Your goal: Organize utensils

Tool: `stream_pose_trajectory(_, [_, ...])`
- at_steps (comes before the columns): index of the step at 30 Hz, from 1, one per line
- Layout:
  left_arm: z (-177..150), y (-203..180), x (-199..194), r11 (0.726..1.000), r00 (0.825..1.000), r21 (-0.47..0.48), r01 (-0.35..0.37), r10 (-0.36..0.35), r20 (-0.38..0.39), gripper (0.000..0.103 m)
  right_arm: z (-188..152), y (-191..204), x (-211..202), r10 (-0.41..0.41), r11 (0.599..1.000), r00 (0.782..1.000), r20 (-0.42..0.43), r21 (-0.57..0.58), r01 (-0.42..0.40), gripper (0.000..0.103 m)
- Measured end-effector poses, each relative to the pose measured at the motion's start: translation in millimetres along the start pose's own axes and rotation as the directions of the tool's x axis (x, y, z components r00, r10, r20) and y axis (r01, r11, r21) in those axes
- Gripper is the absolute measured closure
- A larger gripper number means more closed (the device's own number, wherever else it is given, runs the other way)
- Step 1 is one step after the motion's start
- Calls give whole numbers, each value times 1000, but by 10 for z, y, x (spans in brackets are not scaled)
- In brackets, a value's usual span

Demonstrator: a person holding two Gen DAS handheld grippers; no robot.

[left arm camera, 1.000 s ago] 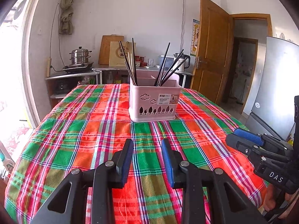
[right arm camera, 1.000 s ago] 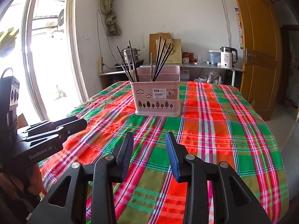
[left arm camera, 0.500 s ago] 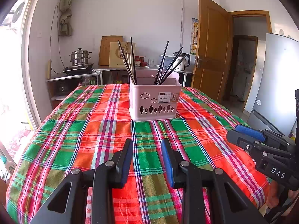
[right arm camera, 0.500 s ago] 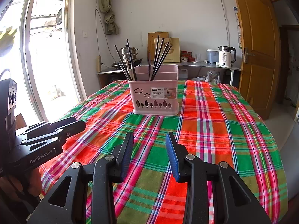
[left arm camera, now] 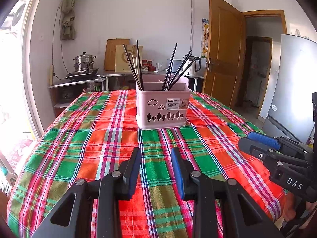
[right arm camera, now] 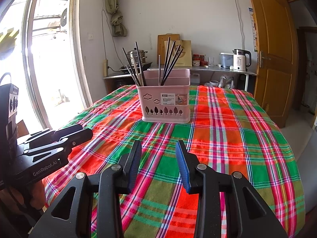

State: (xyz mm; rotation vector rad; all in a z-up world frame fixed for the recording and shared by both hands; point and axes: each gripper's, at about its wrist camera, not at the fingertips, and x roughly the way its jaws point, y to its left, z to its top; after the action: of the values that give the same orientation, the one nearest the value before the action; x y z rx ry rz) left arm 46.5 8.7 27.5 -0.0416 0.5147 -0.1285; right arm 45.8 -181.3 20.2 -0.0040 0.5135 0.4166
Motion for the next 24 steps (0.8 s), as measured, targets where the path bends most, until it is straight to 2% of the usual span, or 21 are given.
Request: stream_pose_trajectory(24, [-30,-27,-17,1000,1000,1,0,0,-5,72,-10,27,13,6,1000,1000,-7,-1,-6,66])
